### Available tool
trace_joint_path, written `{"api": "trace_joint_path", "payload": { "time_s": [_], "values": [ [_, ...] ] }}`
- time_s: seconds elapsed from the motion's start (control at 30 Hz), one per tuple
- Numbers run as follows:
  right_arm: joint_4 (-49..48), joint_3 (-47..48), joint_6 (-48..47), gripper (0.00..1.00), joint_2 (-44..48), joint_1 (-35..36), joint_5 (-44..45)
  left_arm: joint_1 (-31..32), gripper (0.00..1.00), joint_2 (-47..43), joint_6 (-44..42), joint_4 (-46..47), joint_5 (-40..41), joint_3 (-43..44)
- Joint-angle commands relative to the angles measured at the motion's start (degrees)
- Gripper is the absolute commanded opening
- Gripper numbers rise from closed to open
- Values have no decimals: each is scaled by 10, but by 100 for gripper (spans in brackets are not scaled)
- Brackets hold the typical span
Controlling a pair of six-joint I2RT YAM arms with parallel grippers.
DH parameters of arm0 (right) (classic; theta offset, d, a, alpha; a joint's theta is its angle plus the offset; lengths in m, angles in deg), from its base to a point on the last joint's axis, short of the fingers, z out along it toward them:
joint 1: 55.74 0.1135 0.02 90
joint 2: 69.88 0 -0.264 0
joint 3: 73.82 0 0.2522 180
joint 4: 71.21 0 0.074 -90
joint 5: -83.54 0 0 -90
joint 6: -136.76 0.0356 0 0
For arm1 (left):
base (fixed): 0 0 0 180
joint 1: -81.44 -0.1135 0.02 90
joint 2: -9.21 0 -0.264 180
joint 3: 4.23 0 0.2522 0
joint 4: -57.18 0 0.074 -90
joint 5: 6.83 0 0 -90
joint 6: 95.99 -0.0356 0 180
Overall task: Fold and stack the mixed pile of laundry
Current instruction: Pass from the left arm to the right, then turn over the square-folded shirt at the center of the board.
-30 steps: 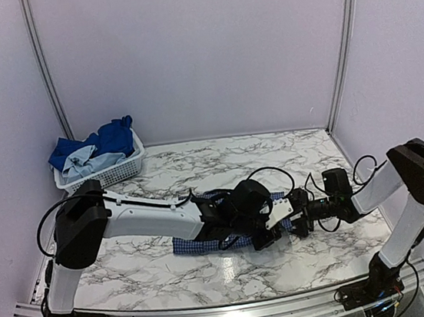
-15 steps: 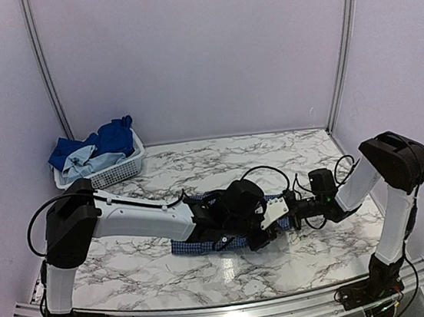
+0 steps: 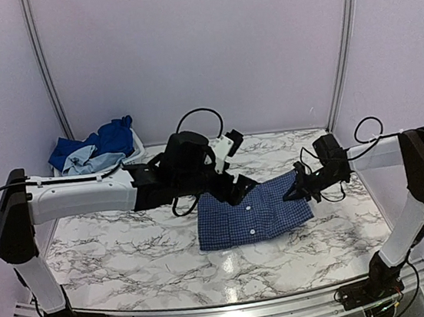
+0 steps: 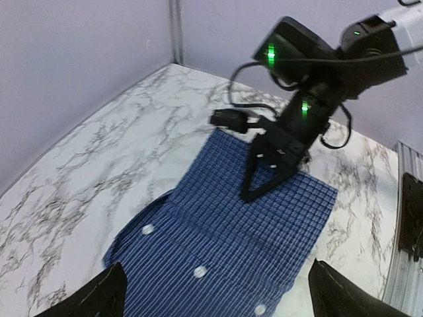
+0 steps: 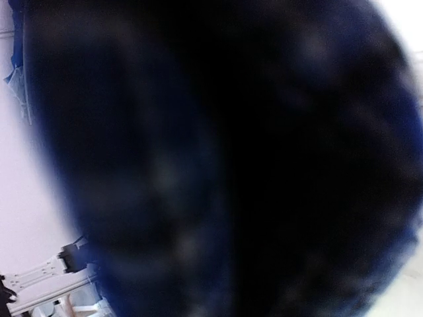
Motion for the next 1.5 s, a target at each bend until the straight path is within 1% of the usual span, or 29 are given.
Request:
{"api": "trace_joint_path", "payload": {
  "time_s": [0.0,0.07,0.1,0.17,0.23,0.4,0.5,0.57,0.63,0.7,0.77,0.83,0.87,0.97,1.17,1.3,1.4,1.47],
  "values": [
    [244,53,-195,0,32,-59,99,-27,99,-24,75,-54,23,-21],
    [290,79,-237,0,39,-83,120,-38,99,-20,94,-89,30,-11],
    [314,95,-261,0,44,-94,145,-43,99,-16,102,-105,28,-4],
    [355,136,-292,0,56,-111,214,-54,99,-11,114,-134,14,4],
    [396,182,-317,0,62,-119,301,-64,99,-13,116,-144,3,1],
    [450,288,-316,0,70,-124,474,-91,99,-25,119,-167,12,-14],
    [499,391,-316,0,59,-124,555,-112,99,-31,121,-188,15,-16],
    [525,460,-314,0,48,-123,588,-125,99,-34,120,-199,11,-17],
    [557,530,-305,0,27,-94,636,-140,99,-38,119,-207,11,-22],
    [585,594,-294,0,-6,-43,697,-156,99,-45,117,-209,2,-28],
    [621,645,-277,0,-49,7,729,-168,99,-52,112,-209,-2,-36],
    [636,663,-268,0,-89,62,755,-180,99,-58,109,-210,-8,-41],
    [636,661,-260,0,-107,90,757,-185,99,-62,105,-211,-9,-44],
    [634,648,-230,0,-160,136,729,-202,99,-70,102,-212,-12,-50],
    [580,618,-197,0,-257,225,633,-231,99,-92,113,-211,-44,-70],
    [562,659,-192,0,-343,283,545,-242,99,-106,124,-209,-53,-89],
    [558,718,-206,0,-394,329,481,-250,99,-118,130,-204,-69,-105],
    [559,764,-208,2,-421,344,408,-254,99,-128,135,-201,-70,-119]
  ]
}}
